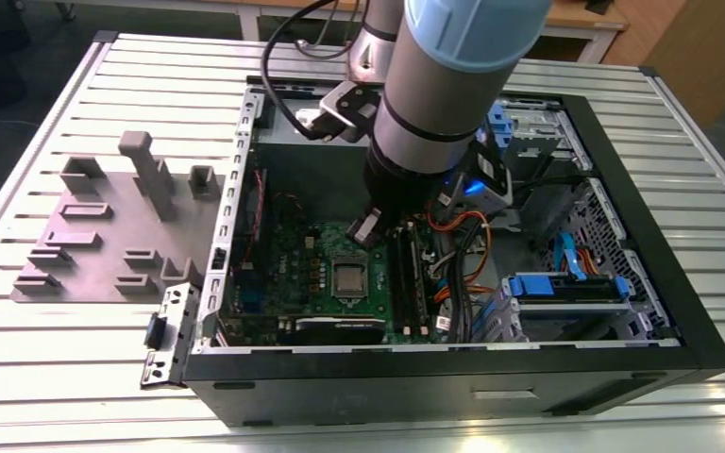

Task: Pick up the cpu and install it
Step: 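Close the cpu cover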

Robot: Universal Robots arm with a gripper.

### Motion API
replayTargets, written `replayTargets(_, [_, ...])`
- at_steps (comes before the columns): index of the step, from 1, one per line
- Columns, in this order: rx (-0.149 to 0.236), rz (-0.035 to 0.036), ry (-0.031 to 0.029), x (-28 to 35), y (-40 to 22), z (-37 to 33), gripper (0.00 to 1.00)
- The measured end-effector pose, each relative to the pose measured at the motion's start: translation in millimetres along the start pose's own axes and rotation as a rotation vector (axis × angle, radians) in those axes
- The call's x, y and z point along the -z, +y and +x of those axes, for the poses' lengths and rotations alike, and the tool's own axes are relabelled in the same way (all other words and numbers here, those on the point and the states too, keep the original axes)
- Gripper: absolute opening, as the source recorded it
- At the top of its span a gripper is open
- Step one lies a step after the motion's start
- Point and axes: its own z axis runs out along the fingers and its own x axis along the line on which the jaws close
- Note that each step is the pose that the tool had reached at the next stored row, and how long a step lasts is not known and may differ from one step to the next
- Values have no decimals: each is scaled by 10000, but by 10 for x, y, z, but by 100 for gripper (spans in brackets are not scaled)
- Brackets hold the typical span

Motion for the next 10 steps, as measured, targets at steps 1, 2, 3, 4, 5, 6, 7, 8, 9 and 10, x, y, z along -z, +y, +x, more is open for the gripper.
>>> replayTargets(1, [-1,0,0,1,-3,4,11])
replayTargets(2, [0,0,0,1,-5,7,11])
replayTargets(3, [-1,0,0,2,-7,9,11])
replayTargets(4, [0,0,1,2,-9,11,11])
replayTargets(5, [0,0,0,3,-10,13,11])
replayTargets(6, [1,0,0,3,-12,15,11])
replayTargets(7, [1,0,0,3,-12,15,11])
replayTargets(8, [1,0,0,3,-12,15,11])
replayTargets(9, [4,0,0,3,-12,15,11])
replayTargets(10, [7,-1,1,3,-12,15,11])
